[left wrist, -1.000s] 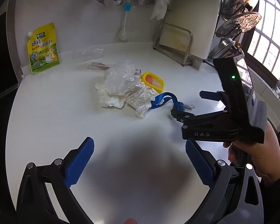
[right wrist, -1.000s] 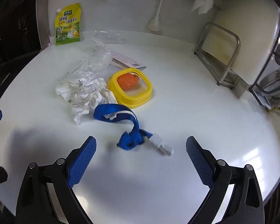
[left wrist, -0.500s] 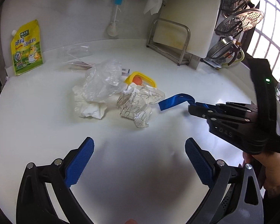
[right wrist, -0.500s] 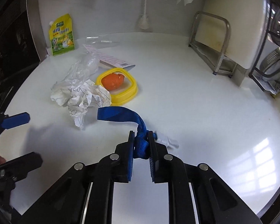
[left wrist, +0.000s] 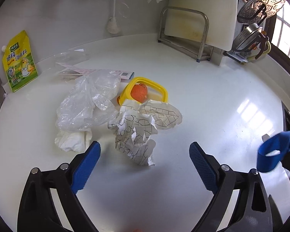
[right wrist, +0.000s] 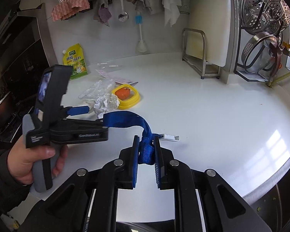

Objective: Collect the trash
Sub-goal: 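Grasp the crumpled patterned paper with the left gripper, then move strap and paper over the grey basket and open both grippers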

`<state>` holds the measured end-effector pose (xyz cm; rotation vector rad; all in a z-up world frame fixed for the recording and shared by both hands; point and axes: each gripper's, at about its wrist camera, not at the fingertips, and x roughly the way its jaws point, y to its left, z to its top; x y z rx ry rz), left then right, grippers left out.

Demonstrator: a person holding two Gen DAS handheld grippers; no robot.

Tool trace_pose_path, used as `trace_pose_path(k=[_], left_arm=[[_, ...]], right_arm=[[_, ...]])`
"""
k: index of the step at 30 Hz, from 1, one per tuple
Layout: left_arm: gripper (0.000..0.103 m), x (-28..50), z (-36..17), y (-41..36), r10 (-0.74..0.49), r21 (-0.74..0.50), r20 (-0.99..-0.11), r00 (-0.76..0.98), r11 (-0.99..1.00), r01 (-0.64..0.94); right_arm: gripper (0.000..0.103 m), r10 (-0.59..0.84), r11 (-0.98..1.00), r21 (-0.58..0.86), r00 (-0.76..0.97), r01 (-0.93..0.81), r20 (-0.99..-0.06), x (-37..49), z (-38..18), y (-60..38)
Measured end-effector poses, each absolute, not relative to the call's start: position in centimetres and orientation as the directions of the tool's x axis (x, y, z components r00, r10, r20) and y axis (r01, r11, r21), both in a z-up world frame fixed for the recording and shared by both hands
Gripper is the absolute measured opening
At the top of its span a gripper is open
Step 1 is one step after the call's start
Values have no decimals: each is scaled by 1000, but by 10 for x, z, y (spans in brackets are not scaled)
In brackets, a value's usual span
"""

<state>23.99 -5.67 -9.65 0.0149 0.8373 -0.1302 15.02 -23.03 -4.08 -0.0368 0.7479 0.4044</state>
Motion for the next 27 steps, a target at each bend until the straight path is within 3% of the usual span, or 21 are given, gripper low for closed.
trace_pose_path(k=[1,2,5,11,27], left_arm=[[64,243,-98,-58,-109,-34,-748,655,991,127],[42,244,-98,-58,-108,-31,-750,653,991,128],[28,243,-96,-57,-144,-62,-741,656,987,146],[23,220,-84,-56,-193,-86,-708,679,978,188],[23,100,-39,-58,-267,-89,-660,702,956,280]], right_arm=[[14,353,920,117,661,-374,-662,148,-40,-230],[14,358,919,121,663,-375,-657,145,-39,-230],[14,358,919,120,665,-376,-655,140,-39,-230],[14,362,920,131,669,-370,-650,132,-39,-233],[14,322,933,110,659,-343,-680,47,-41,-245]])
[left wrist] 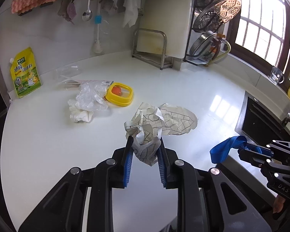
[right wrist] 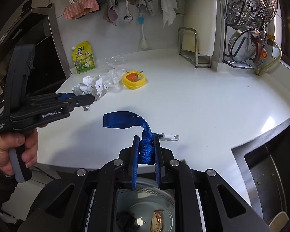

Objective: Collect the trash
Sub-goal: 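Move strap and paper over the grey basket and open both grippers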

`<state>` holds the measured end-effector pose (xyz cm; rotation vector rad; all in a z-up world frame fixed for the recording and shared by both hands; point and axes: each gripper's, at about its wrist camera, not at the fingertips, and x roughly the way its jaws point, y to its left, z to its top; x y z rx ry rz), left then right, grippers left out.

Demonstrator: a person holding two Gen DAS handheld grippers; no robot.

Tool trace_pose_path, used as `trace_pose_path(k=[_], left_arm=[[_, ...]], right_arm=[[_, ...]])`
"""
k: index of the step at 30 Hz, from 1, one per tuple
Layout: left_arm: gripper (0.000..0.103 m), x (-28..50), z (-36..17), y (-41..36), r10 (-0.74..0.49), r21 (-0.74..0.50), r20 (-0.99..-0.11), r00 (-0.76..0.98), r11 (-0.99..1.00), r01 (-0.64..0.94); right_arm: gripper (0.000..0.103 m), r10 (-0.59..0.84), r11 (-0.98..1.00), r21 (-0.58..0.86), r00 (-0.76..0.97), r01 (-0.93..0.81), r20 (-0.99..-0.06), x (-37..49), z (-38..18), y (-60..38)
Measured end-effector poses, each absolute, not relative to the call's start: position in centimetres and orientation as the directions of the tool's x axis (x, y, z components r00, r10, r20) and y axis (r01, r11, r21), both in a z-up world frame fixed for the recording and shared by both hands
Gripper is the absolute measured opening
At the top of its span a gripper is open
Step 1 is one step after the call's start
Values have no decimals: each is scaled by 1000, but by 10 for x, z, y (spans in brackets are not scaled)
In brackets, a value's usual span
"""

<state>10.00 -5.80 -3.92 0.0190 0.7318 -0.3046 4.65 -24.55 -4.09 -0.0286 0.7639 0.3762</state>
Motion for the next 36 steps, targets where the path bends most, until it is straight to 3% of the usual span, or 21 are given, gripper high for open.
trace_pose_path(k=[19,36], left_arm=[[24,-21,-73,-96,-368,-87,-734,571,884,459],[25,-38,-121,-117,-372,-100,-808,456,850,517]], right_arm=[[14,230,948,62,535,-312,-813,-74,-112,-251],[14,207,951,59,478,-305,-854,-92,-139,-247]])
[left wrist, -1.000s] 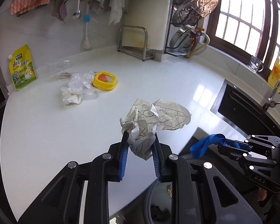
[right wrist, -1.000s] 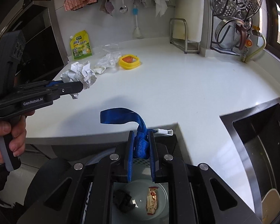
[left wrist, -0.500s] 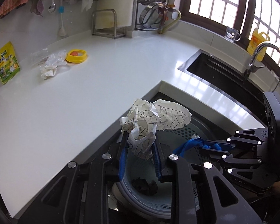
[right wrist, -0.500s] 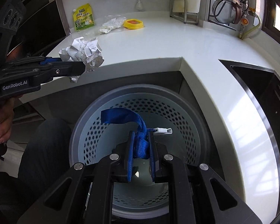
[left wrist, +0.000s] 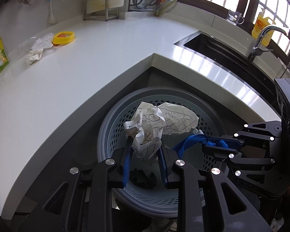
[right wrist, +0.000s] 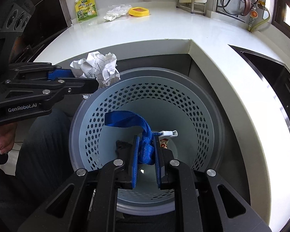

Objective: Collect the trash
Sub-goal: 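Move strap and paper over the grey basket and open both grippers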

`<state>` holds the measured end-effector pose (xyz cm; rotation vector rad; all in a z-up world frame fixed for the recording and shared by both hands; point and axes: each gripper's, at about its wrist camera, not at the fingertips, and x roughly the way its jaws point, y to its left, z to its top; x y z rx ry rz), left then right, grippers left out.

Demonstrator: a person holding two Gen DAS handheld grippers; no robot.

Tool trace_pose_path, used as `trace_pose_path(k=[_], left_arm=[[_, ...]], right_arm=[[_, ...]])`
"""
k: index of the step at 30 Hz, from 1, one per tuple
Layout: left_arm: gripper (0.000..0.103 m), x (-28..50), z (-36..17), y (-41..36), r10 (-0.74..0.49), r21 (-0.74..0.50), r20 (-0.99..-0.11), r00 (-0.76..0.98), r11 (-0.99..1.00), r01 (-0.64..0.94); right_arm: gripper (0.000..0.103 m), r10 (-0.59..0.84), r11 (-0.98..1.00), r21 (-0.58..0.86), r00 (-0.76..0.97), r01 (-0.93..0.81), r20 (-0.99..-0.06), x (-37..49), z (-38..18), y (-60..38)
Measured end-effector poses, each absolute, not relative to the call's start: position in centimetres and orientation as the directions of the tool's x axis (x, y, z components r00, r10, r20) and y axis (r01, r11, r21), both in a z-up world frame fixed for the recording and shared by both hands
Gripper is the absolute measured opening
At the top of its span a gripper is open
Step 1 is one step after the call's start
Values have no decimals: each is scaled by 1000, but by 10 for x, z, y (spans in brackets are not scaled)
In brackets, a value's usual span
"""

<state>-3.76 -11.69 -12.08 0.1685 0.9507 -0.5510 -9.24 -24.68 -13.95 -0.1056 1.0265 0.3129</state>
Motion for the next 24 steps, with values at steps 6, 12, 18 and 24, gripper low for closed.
trace_pose_path(k=[6,12,18,24], left_arm=[[25,-32,-139,-120,-356,-101,-832,425,851,515],[25,-23,-155,-124,-339,-102,-853,398,855,509],[25,-15,-162,-130,-333,-96,-860,388,851,517],[29,-12,-161,-136,-339,-98,-858,386,847,523]], right_arm=[[14,177,947,28,447,-319,-877,-88,-152,-242],[14,167,941,18,418,-337,-893,-85,-161,-237],[14,170,935,20,398,-353,-901,-81,-165,-231],[14,172,934,23,393,-356,-903,-78,-171,-230]])
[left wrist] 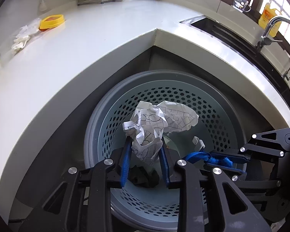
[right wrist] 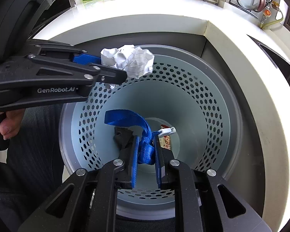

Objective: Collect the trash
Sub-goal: 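Move strap and paper over the grey basket and open both grippers, then move both tools back over the counter toward the plastic bags and tissue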

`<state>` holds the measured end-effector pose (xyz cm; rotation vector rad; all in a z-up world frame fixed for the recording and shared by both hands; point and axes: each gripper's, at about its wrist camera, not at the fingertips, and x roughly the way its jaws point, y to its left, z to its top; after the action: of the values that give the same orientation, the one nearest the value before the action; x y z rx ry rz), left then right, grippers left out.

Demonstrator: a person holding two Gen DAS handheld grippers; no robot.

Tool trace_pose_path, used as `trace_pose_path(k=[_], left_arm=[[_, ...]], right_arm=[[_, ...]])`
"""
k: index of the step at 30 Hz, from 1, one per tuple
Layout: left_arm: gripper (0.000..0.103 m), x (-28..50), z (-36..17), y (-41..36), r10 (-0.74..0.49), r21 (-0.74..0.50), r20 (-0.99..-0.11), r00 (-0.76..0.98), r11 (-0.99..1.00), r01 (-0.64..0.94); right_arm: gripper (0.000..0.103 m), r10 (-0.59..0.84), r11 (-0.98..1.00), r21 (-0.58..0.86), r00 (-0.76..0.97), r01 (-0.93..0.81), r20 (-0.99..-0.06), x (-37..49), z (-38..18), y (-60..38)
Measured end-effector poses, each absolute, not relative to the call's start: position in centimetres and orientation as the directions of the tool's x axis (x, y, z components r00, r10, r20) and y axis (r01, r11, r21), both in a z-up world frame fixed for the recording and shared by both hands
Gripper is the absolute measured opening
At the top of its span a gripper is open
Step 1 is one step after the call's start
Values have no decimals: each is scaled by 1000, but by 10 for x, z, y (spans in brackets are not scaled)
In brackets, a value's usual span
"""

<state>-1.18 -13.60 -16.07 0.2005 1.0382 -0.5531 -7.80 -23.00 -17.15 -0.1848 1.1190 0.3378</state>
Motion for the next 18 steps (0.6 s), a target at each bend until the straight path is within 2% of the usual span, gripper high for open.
trace_pose_path(k=[3,5,7,9,10,11,12,14,18], left_arm=[[32,-11,-162,-139,-336,-97,-862,379,843,529],[33,-11,-163,-140,-334,-94,-861,383,845,526],[44,-11,-162,-141,-337,-100,-860,383,847,522],[73,-12,-160,-141,-331,-91,-854,400,854,513],[78,-13,-158,-141,-328,-84,-851,411,857,509],[82,-14,-157,-142,-329,-81,-848,414,855,512],[83,-13,-155,-143,-331,-82,-848,414,853,515],[92,-13,-152,-144,-333,-83,-846,417,854,514],[96,-14,-145,-144,-333,-78,-835,437,859,506]], right_arm=[[21,166,932,16,388,-361,-907,-76,-175,-229],[36,152,932,1,390,-361,-908,-75,-177,-230],[50,156,933,4,395,-359,-905,-76,-178,-229],[53,155,933,1,399,-359,-904,-78,-179,-229],[59,157,933,3,398,-361,-904,-78,-179,-229],[68,156,933,1,401,-360,-903,-78,-179,-229],[71,153,935,-2,406,-356,-901,-78,-180,-230],[73,154,936,1,410,-351,-899,-78,-180,-232],[79,164,937,9,416,-349,-894,-81,-176,-235]])
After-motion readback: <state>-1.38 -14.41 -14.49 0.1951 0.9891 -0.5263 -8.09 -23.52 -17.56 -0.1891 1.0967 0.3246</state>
